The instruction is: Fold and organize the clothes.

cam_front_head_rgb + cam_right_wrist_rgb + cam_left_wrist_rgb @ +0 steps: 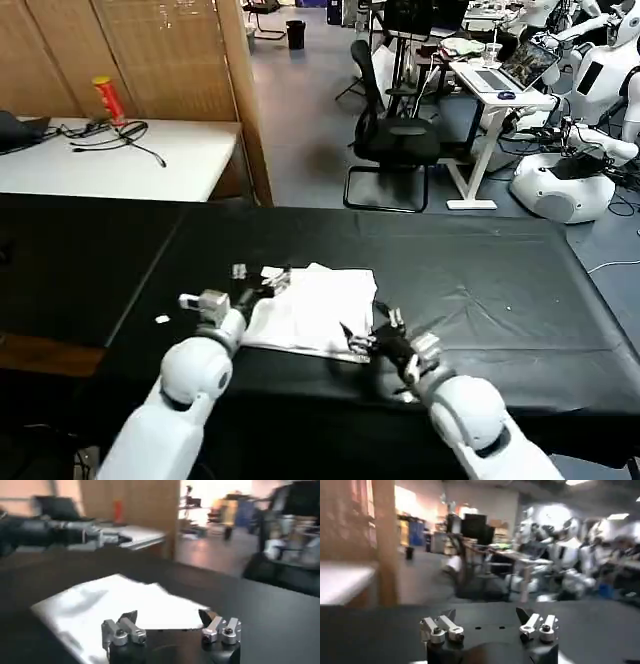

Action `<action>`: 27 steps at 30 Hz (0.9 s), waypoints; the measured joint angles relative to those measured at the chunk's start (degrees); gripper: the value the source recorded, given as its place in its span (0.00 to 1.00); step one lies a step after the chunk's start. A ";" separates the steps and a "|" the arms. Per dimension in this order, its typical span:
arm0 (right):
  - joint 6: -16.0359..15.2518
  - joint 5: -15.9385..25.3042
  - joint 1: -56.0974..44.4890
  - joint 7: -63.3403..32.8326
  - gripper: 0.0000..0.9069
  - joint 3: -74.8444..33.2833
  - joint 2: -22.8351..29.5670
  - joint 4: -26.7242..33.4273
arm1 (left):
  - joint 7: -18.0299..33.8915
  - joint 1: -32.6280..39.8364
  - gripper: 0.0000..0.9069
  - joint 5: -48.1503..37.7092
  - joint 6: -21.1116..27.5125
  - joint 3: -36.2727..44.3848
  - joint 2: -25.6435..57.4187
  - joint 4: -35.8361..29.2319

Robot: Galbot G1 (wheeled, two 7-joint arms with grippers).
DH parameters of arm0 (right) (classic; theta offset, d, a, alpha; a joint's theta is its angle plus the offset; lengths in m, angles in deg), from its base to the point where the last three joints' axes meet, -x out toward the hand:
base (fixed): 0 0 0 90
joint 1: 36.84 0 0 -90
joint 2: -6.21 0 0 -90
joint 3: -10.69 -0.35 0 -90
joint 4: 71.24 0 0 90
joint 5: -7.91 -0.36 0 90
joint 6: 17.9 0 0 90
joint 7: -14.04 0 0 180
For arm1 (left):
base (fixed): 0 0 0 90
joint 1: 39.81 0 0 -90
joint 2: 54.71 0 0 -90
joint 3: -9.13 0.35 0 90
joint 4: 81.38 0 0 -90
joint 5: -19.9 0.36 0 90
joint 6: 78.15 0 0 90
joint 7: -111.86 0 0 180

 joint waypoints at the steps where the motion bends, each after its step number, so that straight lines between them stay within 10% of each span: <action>1: -0.31 0.00 -0.30 -0.68 0.97 0.03 0.11 -0.17 | -0.01 -0.56 0.97 0.23 0.00 -0.44 0.19 -0.12; 18: -7.66 7.45 -7.93 -7.36 0.97 -6.21 5.36 -2.76 | -2.14 -4.66 0.97 0.06 -3.54 -5.41 1.03 3.15; 27: 0.16 -1.86 -14.73 -8.84 0.97 -15.05 8.40 -9.36 | -4.36 -3.93 0.97 -7.29 -5.39 -6.76 -1.12 8.28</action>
